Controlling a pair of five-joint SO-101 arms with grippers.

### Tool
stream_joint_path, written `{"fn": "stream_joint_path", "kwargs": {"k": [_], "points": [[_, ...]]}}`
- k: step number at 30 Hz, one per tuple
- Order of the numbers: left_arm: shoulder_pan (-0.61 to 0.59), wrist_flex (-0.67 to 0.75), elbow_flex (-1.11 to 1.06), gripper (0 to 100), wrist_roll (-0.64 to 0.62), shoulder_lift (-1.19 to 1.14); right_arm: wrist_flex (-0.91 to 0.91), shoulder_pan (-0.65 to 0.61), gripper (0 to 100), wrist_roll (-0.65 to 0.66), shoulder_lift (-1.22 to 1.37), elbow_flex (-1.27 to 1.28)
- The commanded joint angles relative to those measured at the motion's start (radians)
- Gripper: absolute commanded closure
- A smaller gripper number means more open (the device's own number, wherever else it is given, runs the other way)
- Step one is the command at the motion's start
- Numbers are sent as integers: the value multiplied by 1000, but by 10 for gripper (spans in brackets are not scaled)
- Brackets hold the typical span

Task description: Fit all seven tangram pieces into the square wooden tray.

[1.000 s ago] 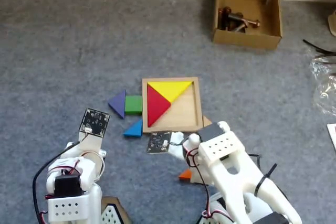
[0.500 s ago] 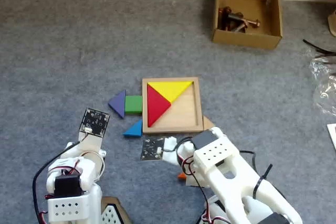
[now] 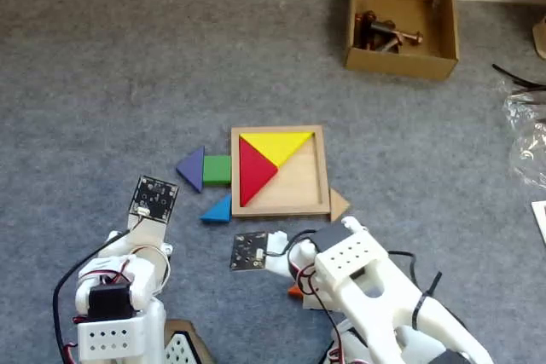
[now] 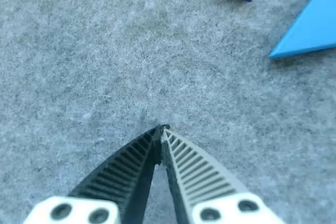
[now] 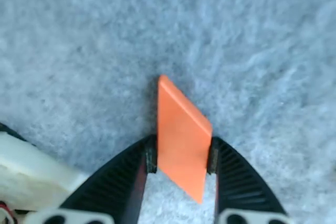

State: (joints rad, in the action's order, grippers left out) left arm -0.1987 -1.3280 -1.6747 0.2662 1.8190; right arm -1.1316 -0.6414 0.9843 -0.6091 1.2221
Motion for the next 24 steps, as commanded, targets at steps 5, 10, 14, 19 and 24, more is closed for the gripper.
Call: {"fn": "stream_joint_path", "kwargs": {"k": [5, 10, 14, 19, 24], "points": [[-13, -6, -21, 986, -8, 7, 39, -10, 839, -8, -4, 18], [-13, -6, -21, 986, -8, 7, 38, -5, 862, -9, -4, 18], [-13, -6, -21, 986, -8, 7, 42, -5, 934, -9, -4, 16], [-13, -6, -21, 986, -8, 7, 44, -5, 970, -9, -5, 12], [-13, -6, -21, 986, -8, 7, 2, -4, 995, -9, -5, -56]]}}
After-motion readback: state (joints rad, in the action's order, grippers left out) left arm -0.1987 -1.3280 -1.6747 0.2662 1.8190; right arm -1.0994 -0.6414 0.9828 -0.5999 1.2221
